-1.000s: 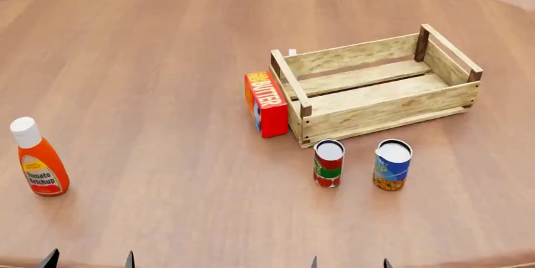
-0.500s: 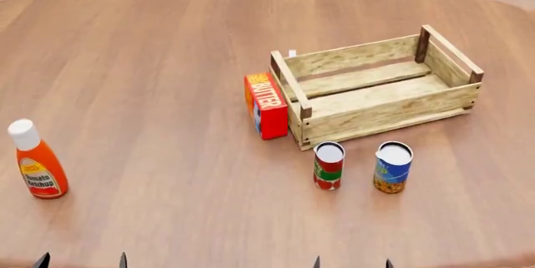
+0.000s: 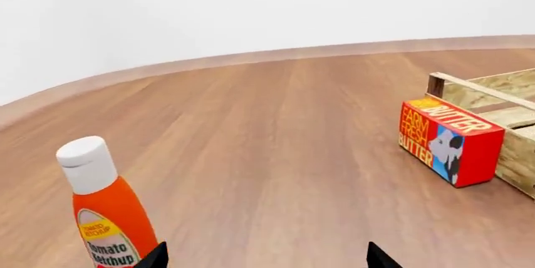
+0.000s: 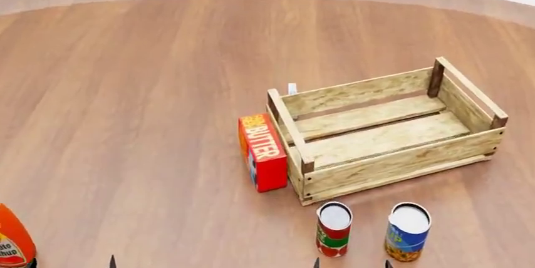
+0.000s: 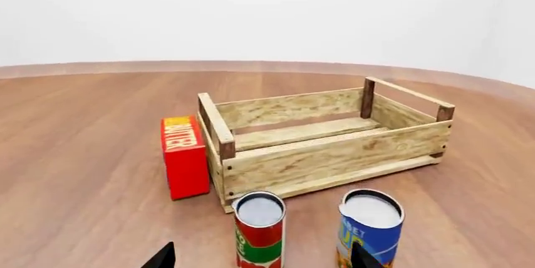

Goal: Pick up the tomato sauce, and put it in the wooden tray.

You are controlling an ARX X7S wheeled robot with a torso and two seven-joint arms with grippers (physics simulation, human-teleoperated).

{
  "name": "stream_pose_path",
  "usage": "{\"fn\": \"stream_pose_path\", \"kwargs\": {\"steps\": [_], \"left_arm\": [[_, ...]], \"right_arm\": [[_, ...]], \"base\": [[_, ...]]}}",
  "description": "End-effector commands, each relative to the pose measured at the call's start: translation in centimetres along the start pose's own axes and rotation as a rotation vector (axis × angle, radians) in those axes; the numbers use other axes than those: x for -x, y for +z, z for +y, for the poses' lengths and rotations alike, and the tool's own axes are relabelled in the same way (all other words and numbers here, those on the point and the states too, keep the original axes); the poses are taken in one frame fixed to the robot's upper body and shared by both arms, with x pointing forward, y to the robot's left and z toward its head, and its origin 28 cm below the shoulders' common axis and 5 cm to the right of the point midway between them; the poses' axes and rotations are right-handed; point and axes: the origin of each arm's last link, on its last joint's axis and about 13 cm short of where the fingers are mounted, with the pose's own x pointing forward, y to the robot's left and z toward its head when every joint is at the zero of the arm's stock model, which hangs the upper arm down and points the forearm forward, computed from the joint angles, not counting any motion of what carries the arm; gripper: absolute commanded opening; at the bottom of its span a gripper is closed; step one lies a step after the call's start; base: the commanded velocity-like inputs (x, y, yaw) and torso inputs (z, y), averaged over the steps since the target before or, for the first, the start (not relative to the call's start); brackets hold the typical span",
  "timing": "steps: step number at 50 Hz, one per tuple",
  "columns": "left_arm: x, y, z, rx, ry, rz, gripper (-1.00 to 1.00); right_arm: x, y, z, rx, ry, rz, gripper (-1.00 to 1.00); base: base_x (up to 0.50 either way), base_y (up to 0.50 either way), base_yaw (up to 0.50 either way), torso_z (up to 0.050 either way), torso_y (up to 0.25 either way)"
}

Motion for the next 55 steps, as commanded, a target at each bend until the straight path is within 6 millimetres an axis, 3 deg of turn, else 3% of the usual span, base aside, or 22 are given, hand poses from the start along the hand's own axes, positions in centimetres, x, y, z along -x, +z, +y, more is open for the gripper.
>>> {"fn": "stream_pose_path", "kwargs": {"steps": [1,40,49,55], "left_arm": [[-0.03,-0.15,-0.05,0.032,-0.042,-0.020,1.00],[-0.21,-0.30,-0.07,0.030,-0.042,-0.019,1.00],[-0.14,-0.24,-0.07,0.029,-0.041,-0.019,1.00],[-0.12,-0.22,-0.06,0.029,-0.040,-0.020,1.00]], "right_arm": [[0.11,0.00,0.01,-0.004,0.014,-0.004,1.00],[-0.02,-0.02,0.05,0.001,-0.026,-0.006,1.00],[0.36,0.26,0.20,0.024,-0.024,-0.014,1.00],[0.10,0.48,0.47,0.021,-0.128,0.055,1.00]], "base": [[0.50,0.00,0.00,0.000,0.000],[0.50,0.00,0.00,0.000,0.000],[0.00,0.00,0.00,0.000,0.000],[0.00,0.00,0.00,0.000,0.000]]}}
